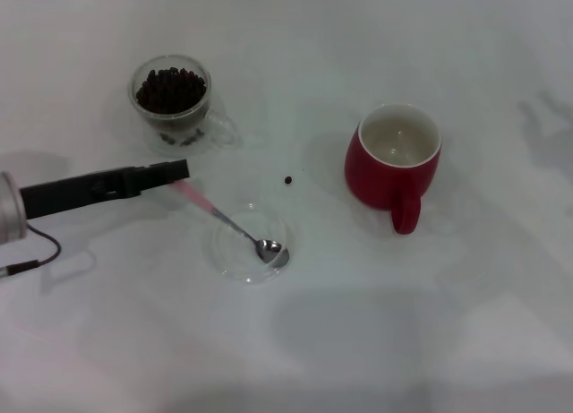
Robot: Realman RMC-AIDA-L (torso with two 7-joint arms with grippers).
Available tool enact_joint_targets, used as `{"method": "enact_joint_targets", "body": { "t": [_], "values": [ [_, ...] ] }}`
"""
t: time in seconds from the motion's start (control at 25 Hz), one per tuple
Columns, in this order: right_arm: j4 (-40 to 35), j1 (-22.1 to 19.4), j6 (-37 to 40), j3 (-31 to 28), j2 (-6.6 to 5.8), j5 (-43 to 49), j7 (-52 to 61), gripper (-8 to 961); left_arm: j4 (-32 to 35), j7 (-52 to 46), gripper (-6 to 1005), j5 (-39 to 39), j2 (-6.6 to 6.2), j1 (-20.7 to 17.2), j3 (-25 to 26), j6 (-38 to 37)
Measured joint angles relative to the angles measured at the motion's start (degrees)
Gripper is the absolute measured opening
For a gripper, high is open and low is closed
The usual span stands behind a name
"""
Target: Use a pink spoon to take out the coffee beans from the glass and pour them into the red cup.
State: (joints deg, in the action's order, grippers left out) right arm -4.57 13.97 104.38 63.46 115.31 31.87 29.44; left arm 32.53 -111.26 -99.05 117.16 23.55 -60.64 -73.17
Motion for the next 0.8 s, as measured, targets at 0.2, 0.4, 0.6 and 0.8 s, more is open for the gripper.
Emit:
{"method": "enact_joint_targets", "body": {
  "t": [0.2,0.4,0.6,0.8],
  "values": [
    [0.0,0.1,0.2,-0.1,0.00,-0.1,0.0,349,0.0,1.7,407,-0.1,-0.60,-1.3,2.8,0.0],
    [0.0,0.2,0.5,-0.2,0.00,-0.1,-0.4,349,0.4,2.9,649,0.1,-1.38,-2.4,3.8,-0.1],
    [-0.2,0.2,1.2,-0.2,0.00,-0.1,-0.6,349,0.5,7.3,666,0.1,-2.25,-3.3,8.6,-0.2],
    [-0.1,0.2,2.9,-0.1,0.09,-0.1,-1.7,349,2.4,15.5,666,0.6,-2.14,-5.0,16.3,-0.7]
  ]
}}
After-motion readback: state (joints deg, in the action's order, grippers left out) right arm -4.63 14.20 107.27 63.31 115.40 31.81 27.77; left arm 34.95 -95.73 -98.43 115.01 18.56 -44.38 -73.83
